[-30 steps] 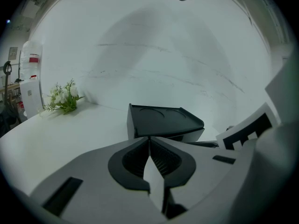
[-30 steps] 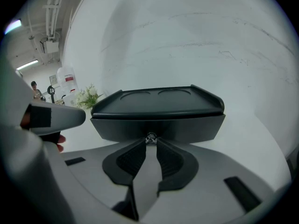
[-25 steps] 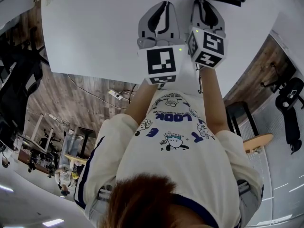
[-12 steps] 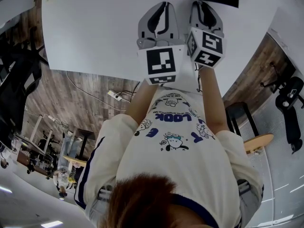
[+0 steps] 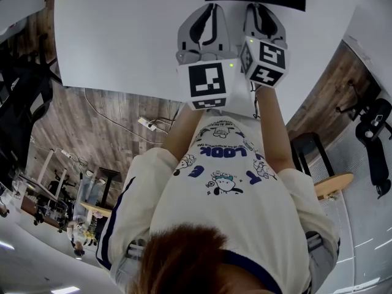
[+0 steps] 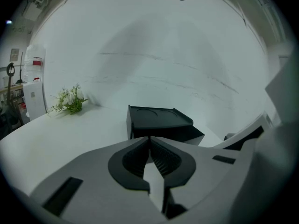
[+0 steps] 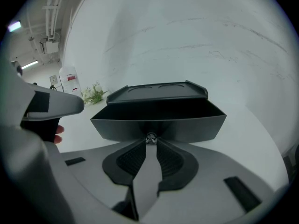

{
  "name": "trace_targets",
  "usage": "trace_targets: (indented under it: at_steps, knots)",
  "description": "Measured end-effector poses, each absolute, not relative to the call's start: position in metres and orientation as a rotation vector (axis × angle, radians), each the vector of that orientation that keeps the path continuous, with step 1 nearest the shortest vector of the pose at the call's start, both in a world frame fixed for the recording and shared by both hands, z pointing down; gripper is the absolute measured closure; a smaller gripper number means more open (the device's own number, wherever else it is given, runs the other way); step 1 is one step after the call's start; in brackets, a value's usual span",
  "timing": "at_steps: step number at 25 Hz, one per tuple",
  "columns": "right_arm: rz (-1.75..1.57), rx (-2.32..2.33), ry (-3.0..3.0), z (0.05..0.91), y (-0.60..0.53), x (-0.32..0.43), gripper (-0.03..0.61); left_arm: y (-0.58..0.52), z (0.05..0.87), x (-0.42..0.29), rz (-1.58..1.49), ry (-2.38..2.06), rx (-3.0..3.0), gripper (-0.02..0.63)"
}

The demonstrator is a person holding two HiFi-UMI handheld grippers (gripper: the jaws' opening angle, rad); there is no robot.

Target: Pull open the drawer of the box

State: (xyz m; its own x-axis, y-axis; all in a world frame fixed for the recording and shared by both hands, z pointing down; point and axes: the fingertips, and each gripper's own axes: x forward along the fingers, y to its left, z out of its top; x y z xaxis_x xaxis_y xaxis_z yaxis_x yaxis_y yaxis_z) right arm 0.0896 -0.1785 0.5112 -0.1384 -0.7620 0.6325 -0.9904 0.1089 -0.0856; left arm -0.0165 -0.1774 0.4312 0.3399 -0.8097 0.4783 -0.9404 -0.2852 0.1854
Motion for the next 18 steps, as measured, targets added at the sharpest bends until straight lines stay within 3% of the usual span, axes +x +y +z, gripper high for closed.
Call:
trace_targets:
  at_steps: [18]
  knots:
    - [0.721,1.699,-1.951,0.514,-0.149,0.091,0.491,-0.155,0.424,-0.014,0.389,-1.537,2.193,0.589]
